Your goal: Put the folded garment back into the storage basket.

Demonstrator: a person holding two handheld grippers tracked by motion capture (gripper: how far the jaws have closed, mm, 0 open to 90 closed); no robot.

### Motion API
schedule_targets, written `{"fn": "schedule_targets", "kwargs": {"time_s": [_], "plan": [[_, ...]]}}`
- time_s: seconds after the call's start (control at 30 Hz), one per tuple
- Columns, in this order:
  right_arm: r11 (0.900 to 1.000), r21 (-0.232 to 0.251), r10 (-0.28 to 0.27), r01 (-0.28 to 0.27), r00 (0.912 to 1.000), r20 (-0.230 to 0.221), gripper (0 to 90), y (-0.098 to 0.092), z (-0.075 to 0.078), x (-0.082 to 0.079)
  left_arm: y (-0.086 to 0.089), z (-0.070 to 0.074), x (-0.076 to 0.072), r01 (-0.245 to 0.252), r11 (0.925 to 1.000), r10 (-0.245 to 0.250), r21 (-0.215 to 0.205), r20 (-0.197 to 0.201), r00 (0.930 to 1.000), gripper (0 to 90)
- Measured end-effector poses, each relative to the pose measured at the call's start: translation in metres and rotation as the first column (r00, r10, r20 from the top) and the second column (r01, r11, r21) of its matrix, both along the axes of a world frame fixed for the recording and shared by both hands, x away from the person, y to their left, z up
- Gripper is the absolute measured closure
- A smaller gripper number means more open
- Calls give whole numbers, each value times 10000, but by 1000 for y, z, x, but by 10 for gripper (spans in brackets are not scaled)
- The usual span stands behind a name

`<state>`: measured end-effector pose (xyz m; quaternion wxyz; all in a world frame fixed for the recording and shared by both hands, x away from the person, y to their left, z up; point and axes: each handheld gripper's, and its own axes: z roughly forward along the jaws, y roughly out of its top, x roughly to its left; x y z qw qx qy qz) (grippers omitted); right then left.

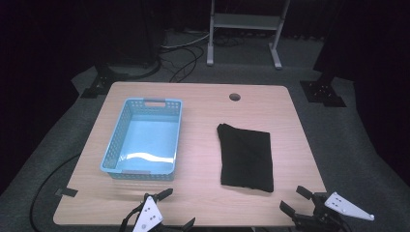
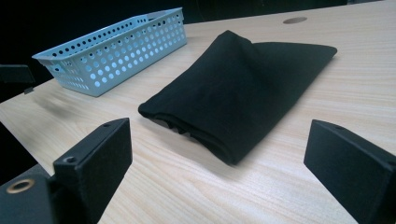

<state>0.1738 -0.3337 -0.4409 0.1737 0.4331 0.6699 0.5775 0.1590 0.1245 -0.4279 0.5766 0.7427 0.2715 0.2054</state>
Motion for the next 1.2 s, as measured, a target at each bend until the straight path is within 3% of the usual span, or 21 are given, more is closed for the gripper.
{"fn": "schedule_targets", "kwargs": {"time_s": [0.33, 0.63, 1.2], "plan": [[10000, -26, 49, -49, 10000, -9, 77, 3, 1, 1, 1, 0, 0, 2, 10000, -2, -57, 15, 10000, 0], [9998, 114, 138, -139, 9999, 91, 77, 4, 14, 5, 0, 1, -2, 72, 9999, -71, -141, 58, 10000, 0], [9974, -604, 395, -397, 9992, -43, 77, 5, 35, 19, 2, 1, -2, 87, 9998, -84, -174, 125, 9999, 0]]}}
